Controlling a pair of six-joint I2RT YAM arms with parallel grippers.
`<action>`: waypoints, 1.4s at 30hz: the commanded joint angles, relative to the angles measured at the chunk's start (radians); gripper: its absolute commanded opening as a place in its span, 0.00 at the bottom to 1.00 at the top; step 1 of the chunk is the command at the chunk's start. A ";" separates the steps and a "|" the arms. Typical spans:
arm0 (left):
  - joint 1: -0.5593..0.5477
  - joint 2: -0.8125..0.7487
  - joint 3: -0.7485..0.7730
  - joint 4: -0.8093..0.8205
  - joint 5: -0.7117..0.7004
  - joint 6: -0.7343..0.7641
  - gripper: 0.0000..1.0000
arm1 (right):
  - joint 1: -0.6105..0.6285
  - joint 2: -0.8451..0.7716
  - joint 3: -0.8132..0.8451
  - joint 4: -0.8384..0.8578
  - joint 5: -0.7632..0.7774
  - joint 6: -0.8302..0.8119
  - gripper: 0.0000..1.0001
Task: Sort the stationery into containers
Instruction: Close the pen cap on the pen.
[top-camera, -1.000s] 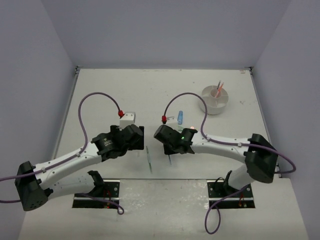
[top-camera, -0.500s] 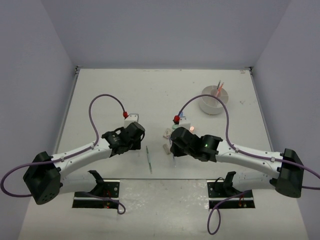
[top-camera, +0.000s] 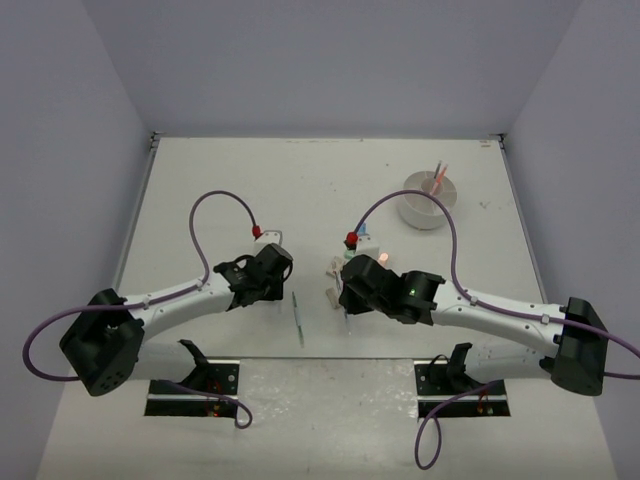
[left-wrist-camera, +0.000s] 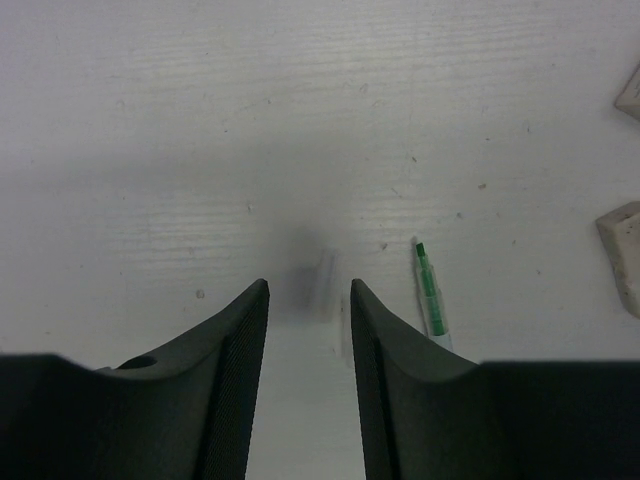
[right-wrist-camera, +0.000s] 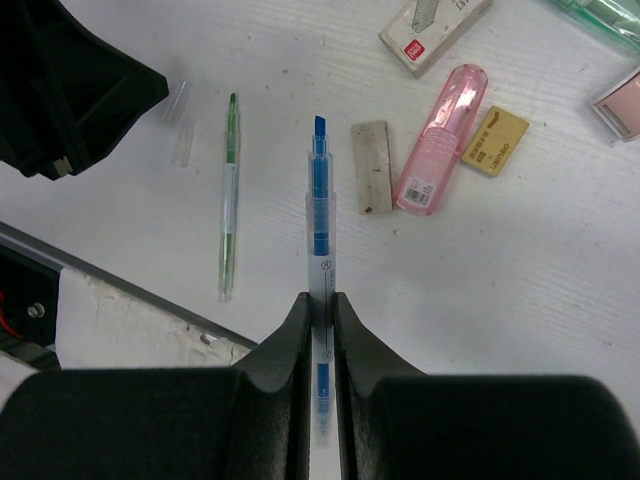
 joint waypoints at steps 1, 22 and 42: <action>0.009 0.011 -0.011 0.084 0.035 0.030 0.38 | 0.007 -0.011 -0.009 0.031 -0.009 -0.007 0.00; 0.016 0.106 -0.039 0.134 0.031 0.030 0.26 | 0.013 -0.007 -0.018 0.043 -0.021 -0.011 0.00; 0.027 -0.081 0.041 0.010 -0.079 -0.022 0.00 | 0.023 -0.059 -0.071 0.218 -0.138 -0.073 0.00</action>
